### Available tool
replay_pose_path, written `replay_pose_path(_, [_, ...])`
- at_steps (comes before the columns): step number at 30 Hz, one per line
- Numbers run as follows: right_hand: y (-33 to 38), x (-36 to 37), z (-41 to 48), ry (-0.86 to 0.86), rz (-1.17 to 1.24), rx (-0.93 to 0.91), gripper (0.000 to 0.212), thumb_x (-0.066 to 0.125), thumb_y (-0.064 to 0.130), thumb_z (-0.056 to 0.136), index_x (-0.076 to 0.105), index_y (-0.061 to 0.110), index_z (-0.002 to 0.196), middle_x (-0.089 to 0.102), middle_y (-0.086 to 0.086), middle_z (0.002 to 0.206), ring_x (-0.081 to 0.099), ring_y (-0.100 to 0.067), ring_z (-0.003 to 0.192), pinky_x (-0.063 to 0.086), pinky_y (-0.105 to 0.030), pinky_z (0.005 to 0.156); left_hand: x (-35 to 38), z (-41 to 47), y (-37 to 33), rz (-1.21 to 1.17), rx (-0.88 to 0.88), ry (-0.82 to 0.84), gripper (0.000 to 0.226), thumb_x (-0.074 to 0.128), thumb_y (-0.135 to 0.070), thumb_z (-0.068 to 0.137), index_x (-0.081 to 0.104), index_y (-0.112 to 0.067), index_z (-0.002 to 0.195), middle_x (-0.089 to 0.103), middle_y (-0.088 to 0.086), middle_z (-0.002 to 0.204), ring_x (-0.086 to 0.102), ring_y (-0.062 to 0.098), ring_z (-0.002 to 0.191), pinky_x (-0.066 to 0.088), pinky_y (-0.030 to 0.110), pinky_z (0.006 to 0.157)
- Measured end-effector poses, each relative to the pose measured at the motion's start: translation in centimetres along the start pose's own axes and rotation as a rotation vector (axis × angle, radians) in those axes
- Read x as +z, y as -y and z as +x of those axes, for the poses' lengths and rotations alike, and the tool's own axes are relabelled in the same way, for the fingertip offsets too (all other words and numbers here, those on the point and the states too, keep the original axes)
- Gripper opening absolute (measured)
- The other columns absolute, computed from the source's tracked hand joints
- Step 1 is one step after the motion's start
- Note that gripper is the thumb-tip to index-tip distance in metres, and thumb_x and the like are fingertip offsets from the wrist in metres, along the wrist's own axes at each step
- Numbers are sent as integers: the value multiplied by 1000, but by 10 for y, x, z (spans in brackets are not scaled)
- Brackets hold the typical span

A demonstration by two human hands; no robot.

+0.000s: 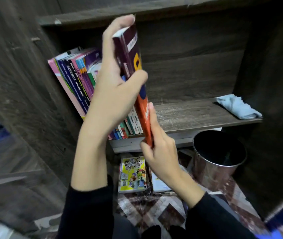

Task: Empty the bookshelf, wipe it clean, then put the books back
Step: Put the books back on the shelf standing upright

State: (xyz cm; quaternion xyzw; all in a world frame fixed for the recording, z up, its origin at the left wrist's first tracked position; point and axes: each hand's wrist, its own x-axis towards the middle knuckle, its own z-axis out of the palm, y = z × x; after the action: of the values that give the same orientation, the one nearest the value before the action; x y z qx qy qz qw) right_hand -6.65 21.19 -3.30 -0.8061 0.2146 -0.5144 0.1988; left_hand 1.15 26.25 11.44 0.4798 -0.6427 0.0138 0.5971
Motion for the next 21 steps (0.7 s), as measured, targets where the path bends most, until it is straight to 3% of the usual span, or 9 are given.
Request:
replay_pose_path(4, [-22,-1,27,55,61,62,86,44,13,81,-2,40,148,51,-13,139,54,-26,100,39,-30,72,11,26,8,65,-36,43,62,51,9,80,30,-30,123,39,10,141,51,-1,107,45,10,81])
replay_pose_path(7, [-48,12,48,157,111,155,93,47,0,84,-8,44,145,35,-4,151,56,-28,111,39,-25,79,19,40,30,153,-143,38,70,52,6,80,32,-33,134,54,6,125,56,2,71,50,21,65])
replay_pose_path(9, [-61,27,59,262,151,206,93,45,-3,87,-12,40,148,21,0,157,51,-23,118,37,-22,86,21,45,49,300,-218,68,70,54,1,82,32,-34,138,60,0,97,59,17,66,52,31,67])
replay_pose_path(11, [-68,42,65,382,191,245,94,43,-4,88,-15,38,148,11,1,160,45,-22,125,39,-26,92,21,46,67,451,-252,114,68,55,-4,82,32,-35,138,63,7,91,59,16,64,49,31,63])
replay_pose_path(13, [-78,57,69,443,241,262,94,43,-4,88,-14,40,148,7,5,159,31,-23,138,34,-32,107,16,48,89,558,-297,127,68,59,-10,82,33,-36,139,57,14,126,62,19,99,46,35,87])
replay_pose_path(15, [-92,68,73,455,271,297,95,42,-6,86,-9,46,147,7,6,159,19,-20,144,25,-39,115,6,52,111,773,-352,120,70,64,-25,81,31,-39,140,18,13,156,19,28,143,11,56,114])
replay_pose_path(17, [-106,76,82,472,291,339,95,44,-3,85,-3,52,146,11,3,160,19,-22,145,26,-45,115,-4,52,128,980,-355,117,74,65,-44,79,28,-39,143,2,6,159,-6,23,146,-11,62,108])
replay_pose_path(19, [-116,81,91,485,407,409,93,48,2,82,5,56,143,13,5,159,25,-24,142,33,-47,111,-10,54,139,1041,-294,140,79,63,-57,77,27,-35,144,13,0,158,1,18,146,-12,62,108])
replay_pose_path(21, [-124,84,97,486,546,484,92,48,-4,84,9,54,143,12,8,158,32,-20,137,45,-36,100,-13,58,143,1086,-247,200,87,62,-67,72,30,-31,144,29,-5,153,19,15,143,-6,59,111])
